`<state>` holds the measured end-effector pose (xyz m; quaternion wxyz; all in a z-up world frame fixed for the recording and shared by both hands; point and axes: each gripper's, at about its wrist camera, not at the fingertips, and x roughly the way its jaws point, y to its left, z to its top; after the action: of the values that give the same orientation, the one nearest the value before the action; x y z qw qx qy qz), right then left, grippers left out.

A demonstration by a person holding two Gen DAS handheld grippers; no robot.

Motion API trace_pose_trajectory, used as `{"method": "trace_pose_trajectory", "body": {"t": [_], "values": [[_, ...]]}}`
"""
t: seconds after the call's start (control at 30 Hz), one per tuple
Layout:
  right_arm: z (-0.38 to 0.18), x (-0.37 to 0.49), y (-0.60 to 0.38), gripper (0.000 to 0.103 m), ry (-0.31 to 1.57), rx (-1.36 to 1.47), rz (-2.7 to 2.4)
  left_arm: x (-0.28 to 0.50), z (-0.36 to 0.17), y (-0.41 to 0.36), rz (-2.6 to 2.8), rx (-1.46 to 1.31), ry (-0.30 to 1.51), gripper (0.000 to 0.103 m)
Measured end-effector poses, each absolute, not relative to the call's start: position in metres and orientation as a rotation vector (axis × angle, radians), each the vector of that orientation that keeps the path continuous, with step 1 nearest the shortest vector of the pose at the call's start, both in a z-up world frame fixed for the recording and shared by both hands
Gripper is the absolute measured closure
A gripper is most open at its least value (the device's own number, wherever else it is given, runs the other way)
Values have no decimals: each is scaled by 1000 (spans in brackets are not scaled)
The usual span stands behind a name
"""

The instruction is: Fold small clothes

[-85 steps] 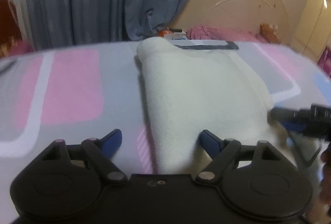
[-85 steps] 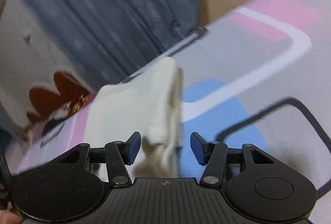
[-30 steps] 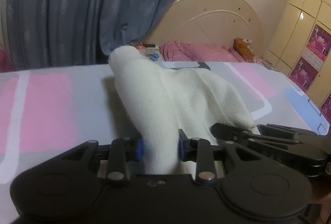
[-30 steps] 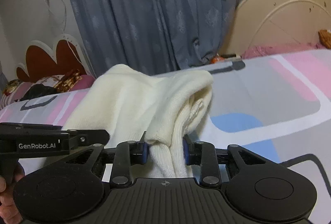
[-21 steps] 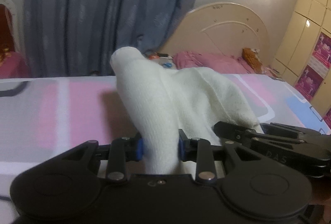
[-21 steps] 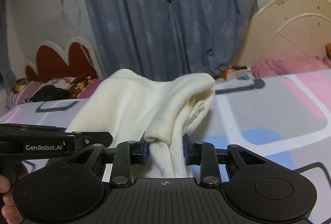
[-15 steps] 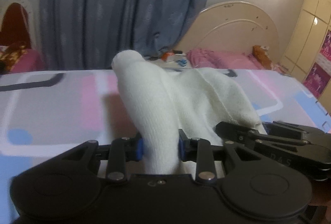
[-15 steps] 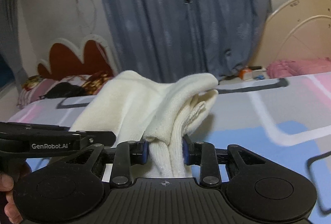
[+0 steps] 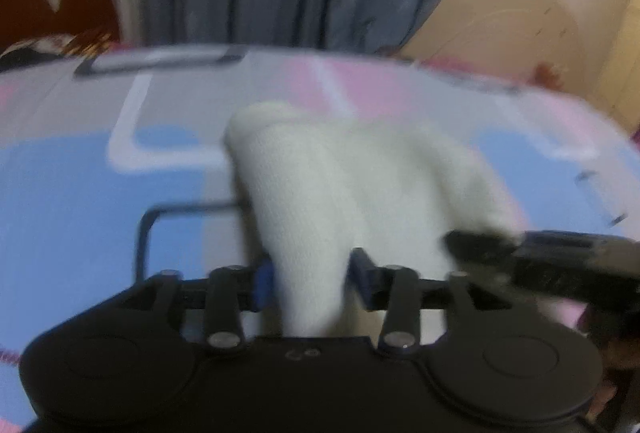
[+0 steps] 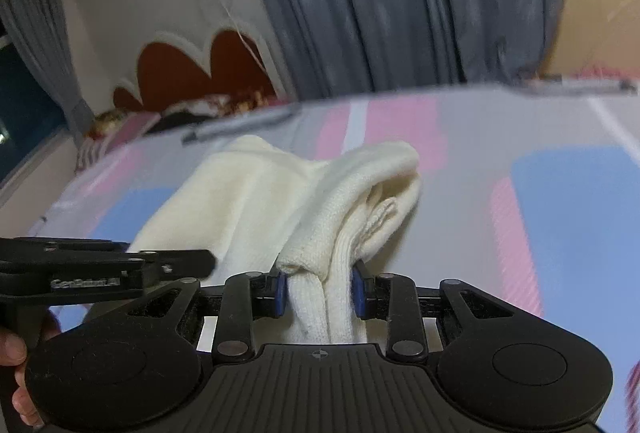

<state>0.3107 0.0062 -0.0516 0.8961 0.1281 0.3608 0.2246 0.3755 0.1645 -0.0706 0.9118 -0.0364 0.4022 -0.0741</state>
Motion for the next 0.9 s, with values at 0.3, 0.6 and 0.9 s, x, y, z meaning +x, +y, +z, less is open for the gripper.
{"method": "trace_pose_trajectory", "body": {"t": [0.3, 0.6, 0.9], "values": [[-45, 322, -34, 54, 721, 385, 351, 356, -50, 211, -128, -203, 698, 77], [-35, 335, 29, 81, 763, 42, 373, 391, -64, 159, -195, -5, 815, 69], [-19, 314, 13, 81, 706, 78, 356, 364, -48, 157, -185, -10, 803, 72]]}}
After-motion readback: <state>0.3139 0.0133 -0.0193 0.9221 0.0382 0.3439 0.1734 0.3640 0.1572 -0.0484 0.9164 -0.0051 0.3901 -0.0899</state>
